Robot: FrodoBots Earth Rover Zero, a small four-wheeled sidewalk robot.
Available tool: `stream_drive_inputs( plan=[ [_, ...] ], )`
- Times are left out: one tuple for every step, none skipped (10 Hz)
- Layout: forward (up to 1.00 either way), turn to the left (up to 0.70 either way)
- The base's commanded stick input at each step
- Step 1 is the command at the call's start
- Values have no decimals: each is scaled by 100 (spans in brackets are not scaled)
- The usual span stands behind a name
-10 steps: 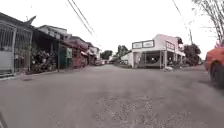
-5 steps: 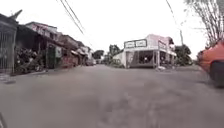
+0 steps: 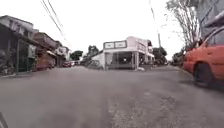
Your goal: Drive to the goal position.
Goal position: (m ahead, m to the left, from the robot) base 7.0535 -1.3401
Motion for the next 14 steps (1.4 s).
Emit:
stream_drive_inputs(
  plan=[
    [85,9],
    [85,9],
    [85,9],
    [85,9],
    [85,9],
    [85,9],
    [85,9],
    [85,10],
    [85,10],
    [85,10],
    [69,8],
    [0,0],
    [0,0],
    [0,0]
  ],
)
